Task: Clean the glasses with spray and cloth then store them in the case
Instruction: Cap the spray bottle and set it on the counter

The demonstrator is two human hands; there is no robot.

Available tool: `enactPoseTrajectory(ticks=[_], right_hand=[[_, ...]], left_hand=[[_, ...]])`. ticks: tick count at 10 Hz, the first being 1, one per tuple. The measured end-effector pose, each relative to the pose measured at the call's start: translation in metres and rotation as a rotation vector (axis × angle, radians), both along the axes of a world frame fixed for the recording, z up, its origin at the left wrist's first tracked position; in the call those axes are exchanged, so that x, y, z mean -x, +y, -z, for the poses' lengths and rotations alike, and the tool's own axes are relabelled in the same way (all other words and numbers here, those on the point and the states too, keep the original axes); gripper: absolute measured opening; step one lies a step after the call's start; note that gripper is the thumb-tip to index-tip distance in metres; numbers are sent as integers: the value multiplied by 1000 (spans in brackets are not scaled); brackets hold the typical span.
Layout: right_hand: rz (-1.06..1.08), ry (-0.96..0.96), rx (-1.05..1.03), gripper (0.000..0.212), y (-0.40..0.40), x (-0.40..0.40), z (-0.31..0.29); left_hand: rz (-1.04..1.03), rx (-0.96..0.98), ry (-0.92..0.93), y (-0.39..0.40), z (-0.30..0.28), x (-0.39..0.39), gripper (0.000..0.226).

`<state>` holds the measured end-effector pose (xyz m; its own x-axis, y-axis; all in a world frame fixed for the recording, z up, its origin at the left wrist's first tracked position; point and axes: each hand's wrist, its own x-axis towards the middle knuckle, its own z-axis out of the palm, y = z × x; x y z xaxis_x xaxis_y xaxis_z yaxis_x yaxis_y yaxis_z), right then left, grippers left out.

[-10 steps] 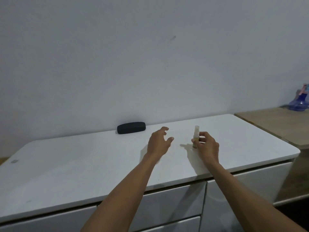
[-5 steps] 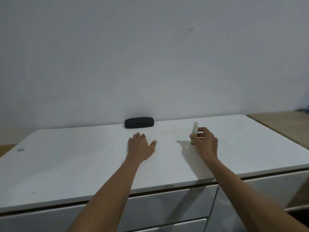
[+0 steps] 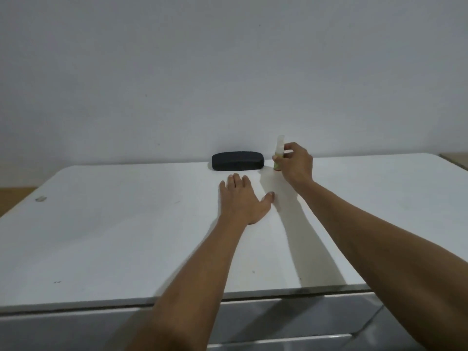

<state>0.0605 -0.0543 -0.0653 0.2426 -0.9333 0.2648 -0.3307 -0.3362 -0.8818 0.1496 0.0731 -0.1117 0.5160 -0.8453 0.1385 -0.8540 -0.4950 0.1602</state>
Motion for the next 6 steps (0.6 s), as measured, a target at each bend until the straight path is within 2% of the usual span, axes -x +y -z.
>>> enactPoseTrajectory(ticks=[3,6], right_hand=[[28,16,-12,33,-38,-44,9],[12,-11,-91,44,-33,-28,3]], left_hand=[[-3,-10,17,-3,0,1,98],[-16,15,15,-2,-4,3,99]])
